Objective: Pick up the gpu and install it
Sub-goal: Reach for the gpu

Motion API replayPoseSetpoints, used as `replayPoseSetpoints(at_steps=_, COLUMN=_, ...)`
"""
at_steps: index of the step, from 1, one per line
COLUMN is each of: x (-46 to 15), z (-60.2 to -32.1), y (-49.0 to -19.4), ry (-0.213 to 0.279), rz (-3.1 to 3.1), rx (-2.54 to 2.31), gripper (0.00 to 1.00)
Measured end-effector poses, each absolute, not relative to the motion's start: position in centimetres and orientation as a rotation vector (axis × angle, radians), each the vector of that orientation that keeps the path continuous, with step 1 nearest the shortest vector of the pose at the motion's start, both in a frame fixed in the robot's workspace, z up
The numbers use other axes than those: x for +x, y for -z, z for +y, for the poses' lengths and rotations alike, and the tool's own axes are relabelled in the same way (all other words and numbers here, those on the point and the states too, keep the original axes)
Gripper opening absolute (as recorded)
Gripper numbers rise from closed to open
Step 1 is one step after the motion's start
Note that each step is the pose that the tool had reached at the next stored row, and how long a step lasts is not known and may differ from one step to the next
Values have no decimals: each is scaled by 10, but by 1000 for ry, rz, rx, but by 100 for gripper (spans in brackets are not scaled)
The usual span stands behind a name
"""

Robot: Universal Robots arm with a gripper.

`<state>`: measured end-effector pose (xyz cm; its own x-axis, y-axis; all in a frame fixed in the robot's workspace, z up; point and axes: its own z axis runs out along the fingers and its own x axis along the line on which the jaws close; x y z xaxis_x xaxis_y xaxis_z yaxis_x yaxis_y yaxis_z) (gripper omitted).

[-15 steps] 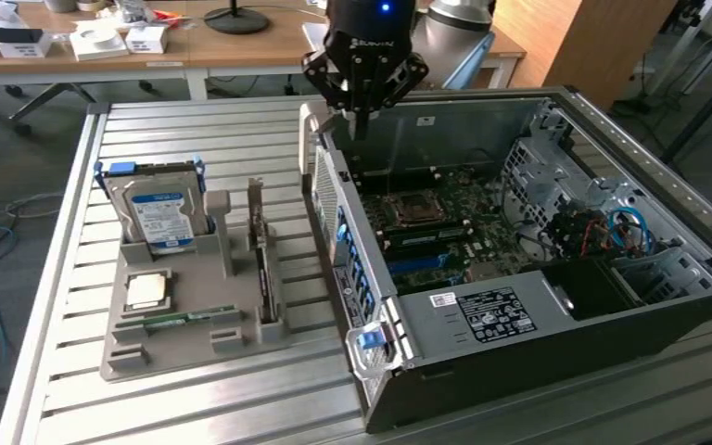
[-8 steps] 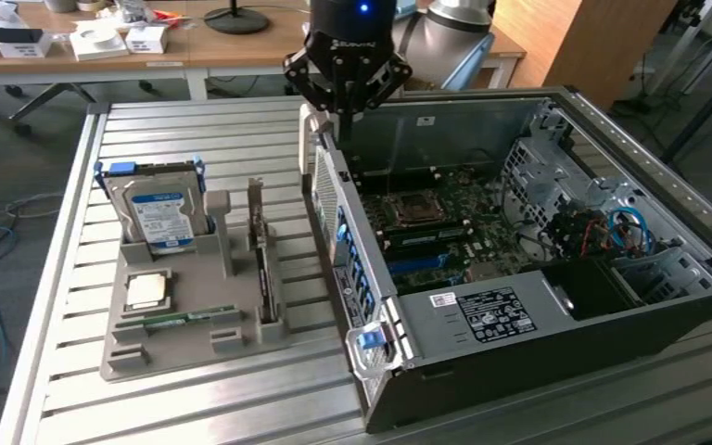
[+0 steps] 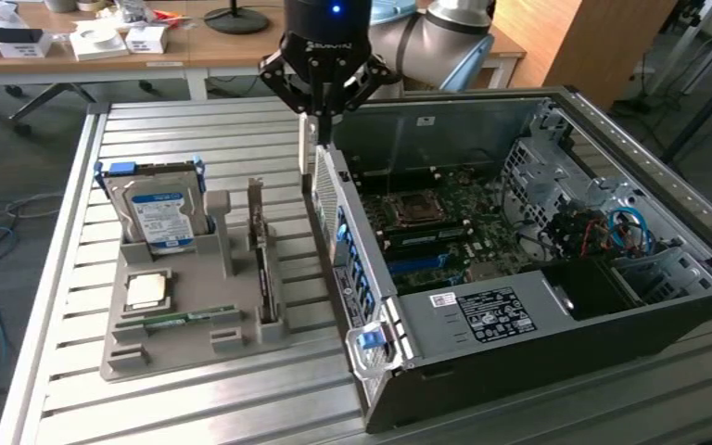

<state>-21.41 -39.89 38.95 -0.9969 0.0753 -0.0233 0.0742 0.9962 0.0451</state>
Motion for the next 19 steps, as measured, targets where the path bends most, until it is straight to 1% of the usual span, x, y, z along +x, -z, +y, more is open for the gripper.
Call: replayPoseSetpoints(at_steps=19, x=-274, z=-399, y=-387, ry=-69, rz=3114, rx=117, gripper=11)
